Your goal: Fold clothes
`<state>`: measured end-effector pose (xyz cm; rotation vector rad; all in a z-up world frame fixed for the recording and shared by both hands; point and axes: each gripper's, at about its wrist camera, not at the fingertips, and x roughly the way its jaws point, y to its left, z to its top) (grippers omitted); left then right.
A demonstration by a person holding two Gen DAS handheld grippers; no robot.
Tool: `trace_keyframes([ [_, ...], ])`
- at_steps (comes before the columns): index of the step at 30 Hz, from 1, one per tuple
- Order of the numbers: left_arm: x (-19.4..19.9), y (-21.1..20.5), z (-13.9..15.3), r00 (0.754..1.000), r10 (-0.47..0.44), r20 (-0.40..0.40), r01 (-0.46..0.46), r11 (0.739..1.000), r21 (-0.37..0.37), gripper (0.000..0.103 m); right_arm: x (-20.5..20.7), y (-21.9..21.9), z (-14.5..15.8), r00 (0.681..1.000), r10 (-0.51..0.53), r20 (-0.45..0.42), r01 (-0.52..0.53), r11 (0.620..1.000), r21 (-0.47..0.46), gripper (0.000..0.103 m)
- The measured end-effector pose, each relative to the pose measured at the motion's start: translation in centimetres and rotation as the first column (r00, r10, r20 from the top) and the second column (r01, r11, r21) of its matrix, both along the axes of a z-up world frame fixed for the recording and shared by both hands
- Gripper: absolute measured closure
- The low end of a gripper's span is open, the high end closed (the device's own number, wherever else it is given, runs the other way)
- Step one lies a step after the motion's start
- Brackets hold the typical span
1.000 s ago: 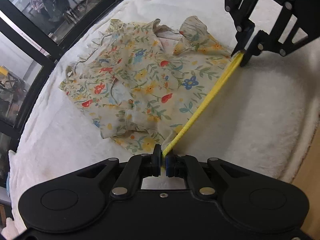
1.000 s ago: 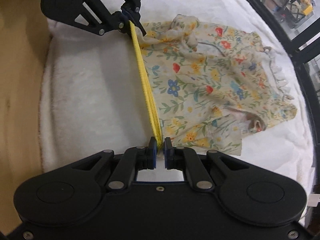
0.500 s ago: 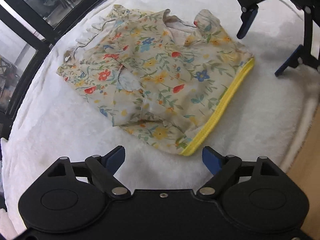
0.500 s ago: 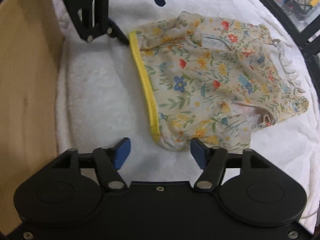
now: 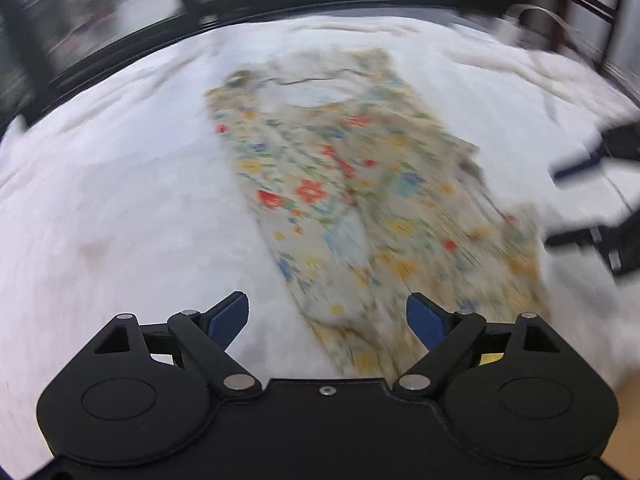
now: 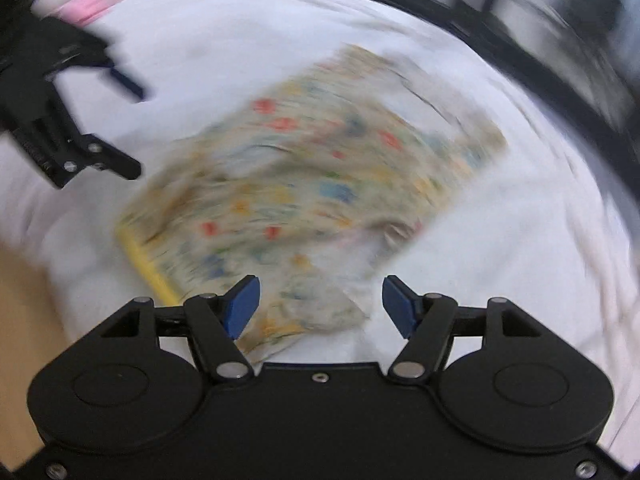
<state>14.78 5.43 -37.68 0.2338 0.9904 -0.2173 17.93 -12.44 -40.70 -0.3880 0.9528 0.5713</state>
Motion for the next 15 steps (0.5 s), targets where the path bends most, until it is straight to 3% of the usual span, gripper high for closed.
trace_keyframes([
  [3,0.4,-2.4,-1.7,0.999,-0.031,0.026,0.029,0.994,0.103,0.022,-0.3,-0.2,-1.5,0.999,-0.049,0.006,0.049,0.999,0.002,0.064],
  [6,-0.3,-4.0,-2.9,0.996,-0.079,0.046,0.069,0.979,0.190,0.045,-0.6,0.3,-3.3,0.997,-0.080,0.001,0.080,0.997,-0.010,0.070],
  [9,-0.9,-3.9,-3.2,0.996,-0.083,0.039,0.074,0.977,0.199,0.057,-1.0,0.4,-4.0,0.996,-0.084,0.011,0.084,0.996,-0.004,0.091],
  [13,-1.6,-2.8,-2.9,0.995,-0.087,0.047,0.079,0.984,0.159,0.076,-2.3,0.5,-3.4,0.997,-0.038,0.072,0.039,0.999,-0.003,0.097],
  [15,-2.2,-3.0,-2.6,0.990,-0.115,0.084,0.099,0.980,0.174,0.081,-3.1,1.2,-3.0,0.993,0.015,0.114,-0.013,1.000,-0.017,0.098],
])
